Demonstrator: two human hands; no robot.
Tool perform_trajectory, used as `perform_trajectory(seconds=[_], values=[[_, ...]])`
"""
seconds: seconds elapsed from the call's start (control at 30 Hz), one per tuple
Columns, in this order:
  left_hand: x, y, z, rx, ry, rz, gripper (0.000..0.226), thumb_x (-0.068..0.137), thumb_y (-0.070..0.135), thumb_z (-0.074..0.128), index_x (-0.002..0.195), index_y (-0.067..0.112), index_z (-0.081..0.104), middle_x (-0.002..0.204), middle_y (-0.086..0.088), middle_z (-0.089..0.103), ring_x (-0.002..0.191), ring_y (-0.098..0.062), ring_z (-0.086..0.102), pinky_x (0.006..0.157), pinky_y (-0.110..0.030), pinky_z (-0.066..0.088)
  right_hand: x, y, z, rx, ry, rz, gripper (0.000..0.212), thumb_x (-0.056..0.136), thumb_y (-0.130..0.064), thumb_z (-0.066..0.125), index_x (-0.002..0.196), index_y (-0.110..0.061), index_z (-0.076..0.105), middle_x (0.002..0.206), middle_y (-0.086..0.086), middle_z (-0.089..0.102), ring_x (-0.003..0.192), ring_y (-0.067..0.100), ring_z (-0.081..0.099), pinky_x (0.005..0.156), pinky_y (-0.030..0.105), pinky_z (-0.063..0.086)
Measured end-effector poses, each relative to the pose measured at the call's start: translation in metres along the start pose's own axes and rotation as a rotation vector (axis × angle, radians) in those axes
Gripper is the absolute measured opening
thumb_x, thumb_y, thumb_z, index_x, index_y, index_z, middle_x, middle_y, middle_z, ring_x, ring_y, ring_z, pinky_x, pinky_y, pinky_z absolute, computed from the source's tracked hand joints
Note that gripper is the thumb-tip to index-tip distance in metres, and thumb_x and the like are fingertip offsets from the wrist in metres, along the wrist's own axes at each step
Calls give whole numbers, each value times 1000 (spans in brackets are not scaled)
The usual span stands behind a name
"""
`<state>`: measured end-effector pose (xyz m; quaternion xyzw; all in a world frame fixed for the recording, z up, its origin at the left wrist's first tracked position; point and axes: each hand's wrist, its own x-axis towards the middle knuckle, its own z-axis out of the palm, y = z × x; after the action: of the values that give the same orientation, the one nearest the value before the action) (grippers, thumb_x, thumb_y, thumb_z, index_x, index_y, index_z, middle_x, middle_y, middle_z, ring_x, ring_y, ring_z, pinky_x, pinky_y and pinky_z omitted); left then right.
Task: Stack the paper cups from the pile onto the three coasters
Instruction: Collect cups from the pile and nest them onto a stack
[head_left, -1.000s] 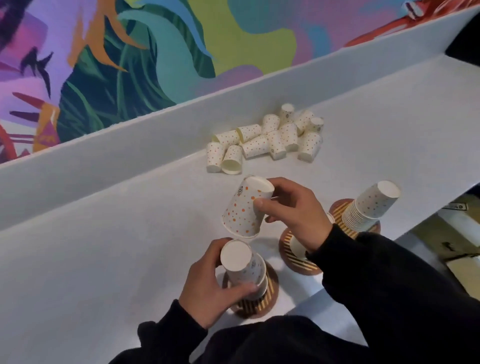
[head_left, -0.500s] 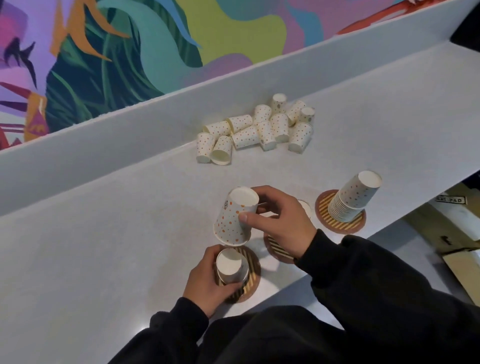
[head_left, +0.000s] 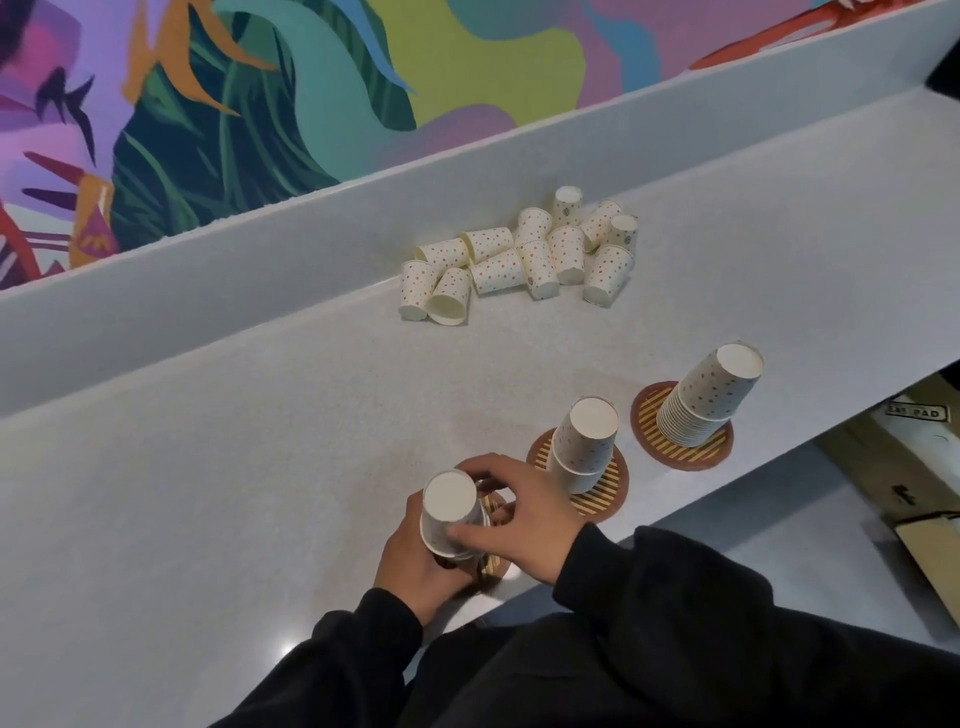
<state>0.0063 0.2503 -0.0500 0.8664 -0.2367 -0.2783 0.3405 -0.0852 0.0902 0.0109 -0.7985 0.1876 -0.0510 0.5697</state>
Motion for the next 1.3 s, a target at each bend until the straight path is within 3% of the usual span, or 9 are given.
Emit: perform_trajectory(seconds=[0.17,0.43,0.57,0.7,0.9,1.03,1.1,1.2,1.3], values=[[-6,-6,2,-55,31,-33,82,63,33,91,128,41,41,107,25,61,93,10,57,69,-6,45,0,21,14,-114,-22,-1,60,73,-50,84,127,-41,57,121,-23,62,112,-1,58,96,27,53],[-8,-9,5,-58,50,-18,84,62,22,87,127,46,40,112,25,61,100,0,62,74,-7,48,0,55,23,-59,-56,88,70,71,-38,89,129,-53,55,129,-33,61,122,-7,56,104,23,49],[-7,-9,4,-52,49,-21,84,59,23,89,124,47,41,111,28,59,101,9,58,75,-3,45,1,66,23,-69,-76,127,70,69,-33,91,120,-62,53,122,-45,59,118,-15,55,101,12,46],[-8,-4,3,-70,52,-24,79,60,21,91,113,53,41,109,28,58,98,13,55,74,-3,43,2,83,25,-118,-105,163,70,70,-39,89,131,-45,57,127,-25,65,119,-5,59,107,30,51],[-8,-1,0,-120,34,-35,76,62,21,91,112,54,43,109,28,61,98,15,57,74,0,42,4,83,27,-168,-112,157,68,73,-39,88,133,-41,56,127,-23,64,116,-8,57,98,13,45],[-4,-4,-5,-106,-7,25,75,64,16,88,113,55,46,109,44,59,105,26,50,80,0,42,8,81,23,-217,-151,180,69,74,-37,87,135,-41,53,127,-22,62,117,-5,57,101,17,46],[3,-8,-10,-51,-48,73,74,68,15,84,114,57,45,110,41,58,108,28,47,85,-2,38,8,77,19,-228,-182,214,72,75,-28,86,137,-37,51,127,-21,62,118,-3,58,102,20,49],[12,-13,-23,-26,-27,104,60,82,8,74,111,55,51,116,35,54,108,19,51,94,-10,41,5,58,8,-286,-198,202,69,83,-23,79,142,-38,46,134,-16,61,124,3,58,107,30,52],[27,-21,-42,-100,88,102,47,89,0,67,107,43,64,115,22,64,110,4,60,95,-21,51,-1,9,-18,-408,-207,67,64,96,-28,68,149,-44,36,148,-17,51,130,0,53,113,30,47]])
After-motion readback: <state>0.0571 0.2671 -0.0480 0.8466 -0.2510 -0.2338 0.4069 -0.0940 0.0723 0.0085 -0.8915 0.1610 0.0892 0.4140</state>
